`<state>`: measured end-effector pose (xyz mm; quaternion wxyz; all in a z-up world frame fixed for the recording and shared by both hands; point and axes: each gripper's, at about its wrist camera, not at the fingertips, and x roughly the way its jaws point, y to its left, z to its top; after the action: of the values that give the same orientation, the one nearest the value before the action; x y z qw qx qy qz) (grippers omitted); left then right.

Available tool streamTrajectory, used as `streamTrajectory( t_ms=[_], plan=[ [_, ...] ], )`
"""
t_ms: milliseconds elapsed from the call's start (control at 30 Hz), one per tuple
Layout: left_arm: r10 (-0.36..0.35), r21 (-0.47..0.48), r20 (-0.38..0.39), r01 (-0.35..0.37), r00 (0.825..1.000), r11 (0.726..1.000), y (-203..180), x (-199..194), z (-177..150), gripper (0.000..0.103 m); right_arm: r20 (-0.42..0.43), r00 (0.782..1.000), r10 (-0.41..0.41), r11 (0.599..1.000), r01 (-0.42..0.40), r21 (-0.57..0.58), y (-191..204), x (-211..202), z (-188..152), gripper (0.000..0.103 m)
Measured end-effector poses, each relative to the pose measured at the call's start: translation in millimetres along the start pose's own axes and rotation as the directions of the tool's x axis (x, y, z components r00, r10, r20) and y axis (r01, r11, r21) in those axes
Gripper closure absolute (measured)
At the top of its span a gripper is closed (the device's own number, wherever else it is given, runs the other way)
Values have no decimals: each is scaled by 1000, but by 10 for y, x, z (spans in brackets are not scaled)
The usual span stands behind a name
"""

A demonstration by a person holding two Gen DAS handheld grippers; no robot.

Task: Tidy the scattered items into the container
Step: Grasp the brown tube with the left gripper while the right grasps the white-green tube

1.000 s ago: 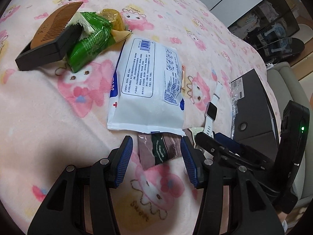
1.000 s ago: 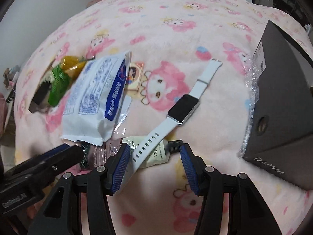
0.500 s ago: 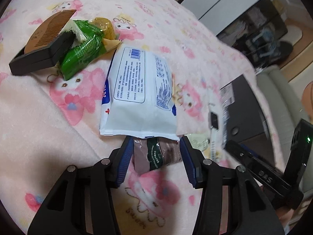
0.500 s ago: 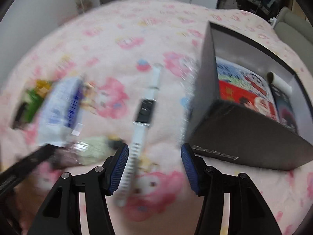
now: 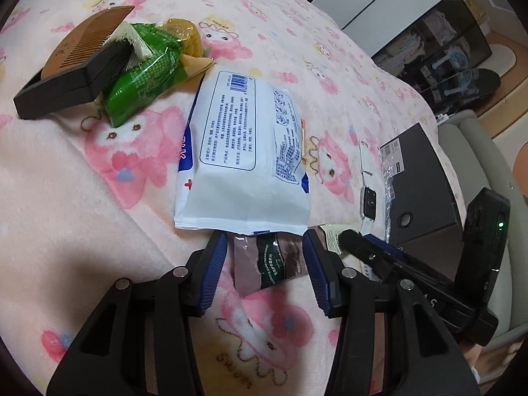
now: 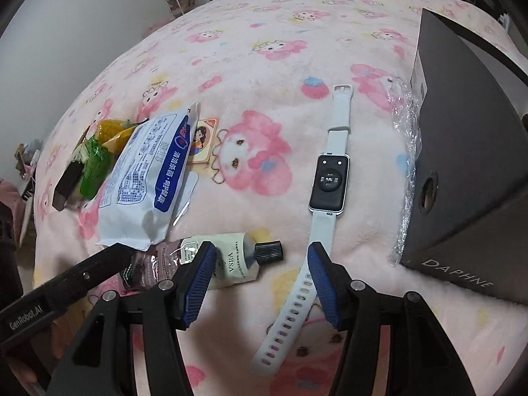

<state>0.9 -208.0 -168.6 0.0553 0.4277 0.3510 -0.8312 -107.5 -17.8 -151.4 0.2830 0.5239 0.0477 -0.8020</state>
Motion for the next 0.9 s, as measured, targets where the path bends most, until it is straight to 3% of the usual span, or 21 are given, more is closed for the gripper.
streamTrajectory(
  t_ms=[167,233,433,500,733,900],
  plan=[
    [5,31,-6,-5,1000,1000,-53,24,-15,55,-17,999,48,998,-47,35,-22,83,37,38],
    [-11,19,1,11,1000,1000,-33,-7,-14,53,-16,997,74,997,-73,35,23,19,25,46],
    [-47,31,-6,48,999,998,-62,-30,-31,52,30,996,87,996,-88,25,82,-360,-126,47],
    [-62,35,-28,63,998,997,-84,12,-33,47,31,993,112,992,-114,61,31,-463,-182,47],
    [46,130,-55,-38,997,991,-230,138,-116,47,4,994,105,980,-105,167,-129,-250,-293,47],
    [19,150,-53,-11,998,989,-327,30,-156,47,8,994,109,984,-109,144,-56,-310,-292,48]
  ],
)
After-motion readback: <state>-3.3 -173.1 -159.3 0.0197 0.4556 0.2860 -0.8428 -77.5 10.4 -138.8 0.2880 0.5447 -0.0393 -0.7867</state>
